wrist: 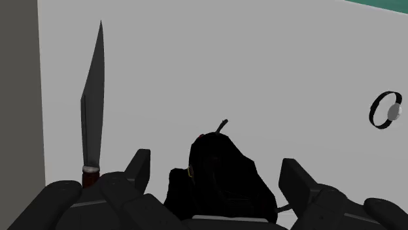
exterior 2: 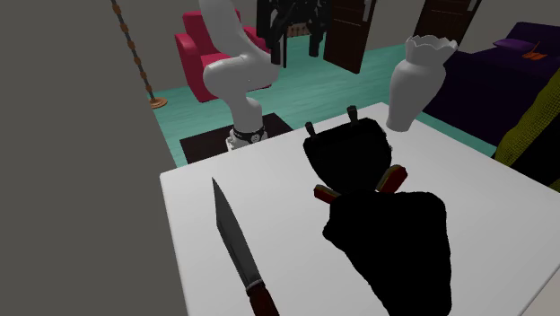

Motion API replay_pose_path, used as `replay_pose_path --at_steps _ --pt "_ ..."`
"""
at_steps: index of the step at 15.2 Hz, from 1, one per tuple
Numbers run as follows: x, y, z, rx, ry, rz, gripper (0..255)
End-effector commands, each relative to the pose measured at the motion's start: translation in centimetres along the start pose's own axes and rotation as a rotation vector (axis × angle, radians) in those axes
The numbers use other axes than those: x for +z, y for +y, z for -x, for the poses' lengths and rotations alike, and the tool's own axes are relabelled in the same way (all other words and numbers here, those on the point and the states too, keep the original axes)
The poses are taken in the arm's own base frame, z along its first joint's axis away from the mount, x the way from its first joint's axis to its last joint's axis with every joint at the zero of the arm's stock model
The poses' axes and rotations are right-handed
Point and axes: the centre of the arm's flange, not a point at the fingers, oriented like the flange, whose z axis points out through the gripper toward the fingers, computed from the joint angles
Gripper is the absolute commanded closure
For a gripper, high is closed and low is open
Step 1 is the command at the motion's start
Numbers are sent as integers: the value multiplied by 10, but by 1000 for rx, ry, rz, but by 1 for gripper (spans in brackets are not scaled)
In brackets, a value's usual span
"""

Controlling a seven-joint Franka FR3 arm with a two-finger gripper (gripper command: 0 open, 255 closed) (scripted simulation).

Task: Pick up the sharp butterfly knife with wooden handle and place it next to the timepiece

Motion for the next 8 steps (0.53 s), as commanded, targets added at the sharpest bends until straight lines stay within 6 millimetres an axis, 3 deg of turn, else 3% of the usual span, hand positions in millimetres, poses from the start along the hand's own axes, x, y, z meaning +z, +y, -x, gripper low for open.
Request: replay_pose_path --at_steps 1,8 --pt "0 0 0 0 0 0 0" --pt "68 54 -35 12 -26 5 0"
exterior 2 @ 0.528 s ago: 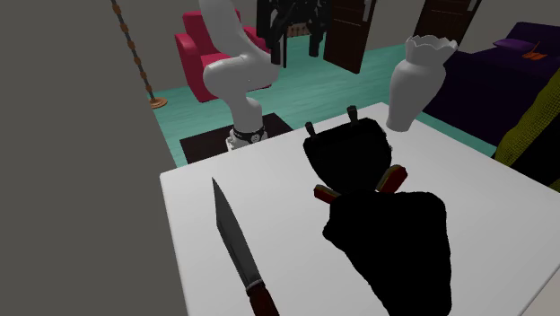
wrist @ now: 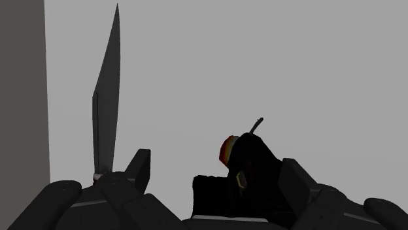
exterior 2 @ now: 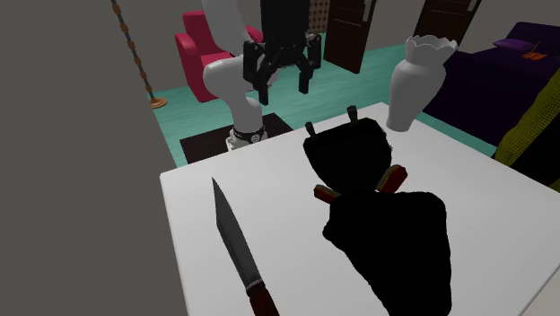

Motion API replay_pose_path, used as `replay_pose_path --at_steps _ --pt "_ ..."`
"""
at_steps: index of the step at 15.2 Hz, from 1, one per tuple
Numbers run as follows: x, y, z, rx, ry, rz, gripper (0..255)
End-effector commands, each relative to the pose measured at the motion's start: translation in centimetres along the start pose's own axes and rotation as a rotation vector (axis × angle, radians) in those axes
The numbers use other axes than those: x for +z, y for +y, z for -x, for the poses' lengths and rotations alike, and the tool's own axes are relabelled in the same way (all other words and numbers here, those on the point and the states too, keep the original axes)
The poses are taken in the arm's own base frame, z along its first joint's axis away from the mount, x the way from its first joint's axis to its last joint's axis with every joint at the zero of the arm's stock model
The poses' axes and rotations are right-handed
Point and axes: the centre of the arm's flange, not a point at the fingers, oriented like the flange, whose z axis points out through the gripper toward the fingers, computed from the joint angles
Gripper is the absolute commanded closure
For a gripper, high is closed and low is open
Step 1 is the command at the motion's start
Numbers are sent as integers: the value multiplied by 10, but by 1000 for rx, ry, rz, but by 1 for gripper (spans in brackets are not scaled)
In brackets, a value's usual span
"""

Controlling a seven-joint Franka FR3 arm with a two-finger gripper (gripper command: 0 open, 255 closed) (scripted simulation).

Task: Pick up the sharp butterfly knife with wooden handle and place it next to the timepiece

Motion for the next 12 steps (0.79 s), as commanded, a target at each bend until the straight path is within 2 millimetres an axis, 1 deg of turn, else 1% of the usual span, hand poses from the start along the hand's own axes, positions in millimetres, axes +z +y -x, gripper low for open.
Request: replay_pose_path --at_steps 1,12 --pt "20 15 -10 3 -6 2 0" --pt "127 101 -62 22 -46 10 0"
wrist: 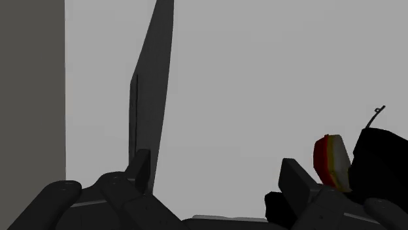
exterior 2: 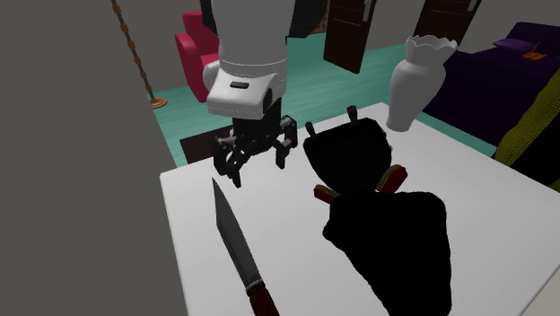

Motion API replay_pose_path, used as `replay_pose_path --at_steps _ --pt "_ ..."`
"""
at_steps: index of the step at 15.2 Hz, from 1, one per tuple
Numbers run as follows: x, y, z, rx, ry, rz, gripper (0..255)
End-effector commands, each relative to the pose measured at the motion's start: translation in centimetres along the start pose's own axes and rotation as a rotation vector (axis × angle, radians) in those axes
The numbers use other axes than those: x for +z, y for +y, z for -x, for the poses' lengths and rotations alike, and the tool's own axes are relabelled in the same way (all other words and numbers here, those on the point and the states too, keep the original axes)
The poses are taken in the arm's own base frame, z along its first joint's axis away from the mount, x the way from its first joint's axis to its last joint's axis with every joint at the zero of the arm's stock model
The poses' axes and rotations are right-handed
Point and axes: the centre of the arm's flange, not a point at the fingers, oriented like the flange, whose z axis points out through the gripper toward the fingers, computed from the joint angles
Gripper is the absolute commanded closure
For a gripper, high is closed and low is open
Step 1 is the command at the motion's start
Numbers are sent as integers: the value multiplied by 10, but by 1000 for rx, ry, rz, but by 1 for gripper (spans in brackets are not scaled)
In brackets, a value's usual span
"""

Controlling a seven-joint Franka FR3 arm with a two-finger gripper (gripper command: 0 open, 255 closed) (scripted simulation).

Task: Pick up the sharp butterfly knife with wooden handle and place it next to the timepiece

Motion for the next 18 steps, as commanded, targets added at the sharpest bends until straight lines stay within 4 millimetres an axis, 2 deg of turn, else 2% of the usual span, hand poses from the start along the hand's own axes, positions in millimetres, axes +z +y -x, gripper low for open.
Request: replay_pose_path --at_steps 1,9,16,18 --pt "23 15 -9 3 -7 2 0" --pt "97 75 -47 16 -35 8 0" --pt "134 75 -45 16 -35 8 0" --pt "137 75 -45 16 -35 8 0"
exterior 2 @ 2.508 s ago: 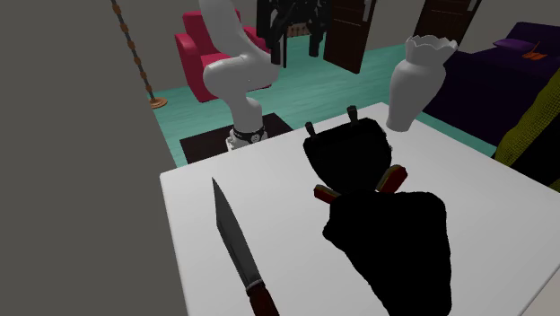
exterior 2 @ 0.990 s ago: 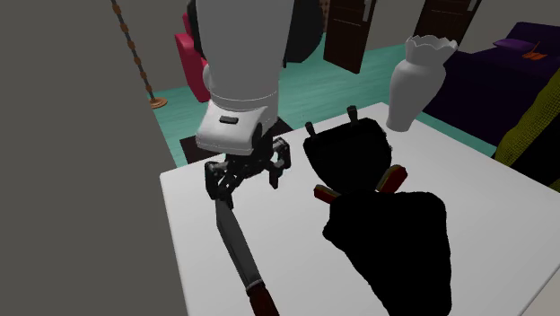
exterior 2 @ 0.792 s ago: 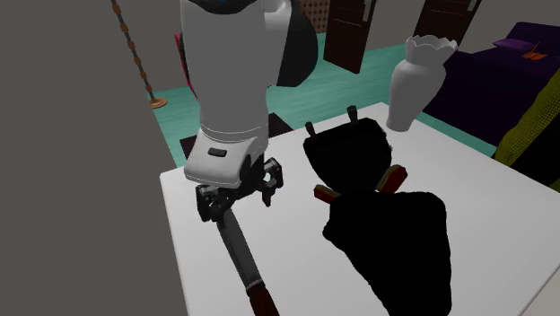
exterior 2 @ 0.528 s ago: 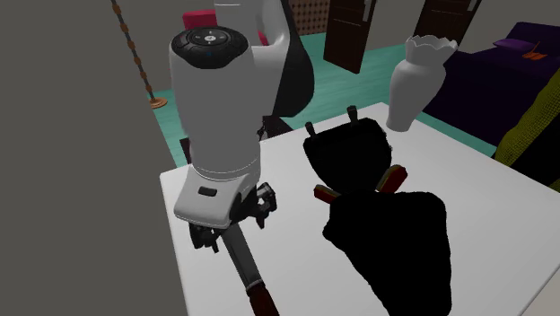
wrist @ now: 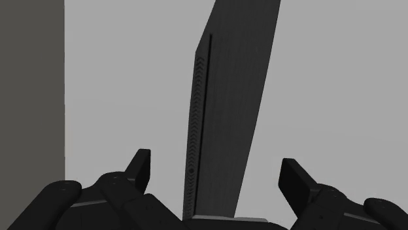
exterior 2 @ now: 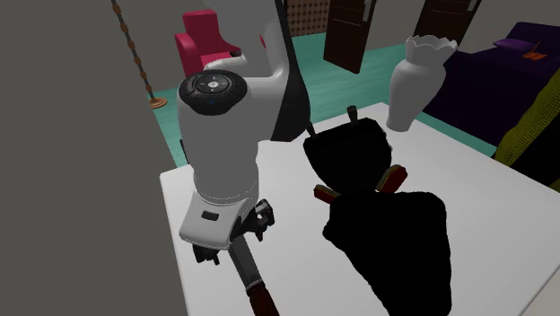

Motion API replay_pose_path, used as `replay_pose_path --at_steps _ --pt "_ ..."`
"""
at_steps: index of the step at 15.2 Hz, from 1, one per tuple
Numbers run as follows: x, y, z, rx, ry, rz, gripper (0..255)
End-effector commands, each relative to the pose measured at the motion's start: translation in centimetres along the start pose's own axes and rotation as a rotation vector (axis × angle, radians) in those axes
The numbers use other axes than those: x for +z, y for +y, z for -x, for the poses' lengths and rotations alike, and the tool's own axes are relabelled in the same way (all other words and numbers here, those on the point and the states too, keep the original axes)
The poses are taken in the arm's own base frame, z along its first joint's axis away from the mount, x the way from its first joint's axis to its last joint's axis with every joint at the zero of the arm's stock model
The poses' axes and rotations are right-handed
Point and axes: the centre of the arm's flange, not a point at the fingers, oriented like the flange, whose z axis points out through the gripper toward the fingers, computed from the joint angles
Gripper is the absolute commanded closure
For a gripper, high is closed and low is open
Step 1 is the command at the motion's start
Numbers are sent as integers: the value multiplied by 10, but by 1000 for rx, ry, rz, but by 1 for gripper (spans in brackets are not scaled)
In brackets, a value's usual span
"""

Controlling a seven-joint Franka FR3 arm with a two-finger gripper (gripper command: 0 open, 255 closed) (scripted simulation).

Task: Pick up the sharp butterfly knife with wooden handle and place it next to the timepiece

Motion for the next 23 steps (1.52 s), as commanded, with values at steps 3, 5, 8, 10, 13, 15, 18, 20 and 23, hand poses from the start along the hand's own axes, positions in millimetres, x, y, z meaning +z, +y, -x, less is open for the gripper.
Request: replay_pose_path --at_steps 3,5,8,10,13,15,18,20,23 --pt "2 0 0 0 1 0 0" --pt "2 0 0 0 1 0 0" --pt "2 0 0 0 1 0 255" --pt "2 0 0 0 1 0 255" --pt "2 0 0 0 1 0 255" --pt "2 0 0 0 1 0 255" --pt "-9 1 0 0 1 0 255" --pt "-19 1 0 0 1 0 255" --pt "-35 2 0 0 1 0 255"
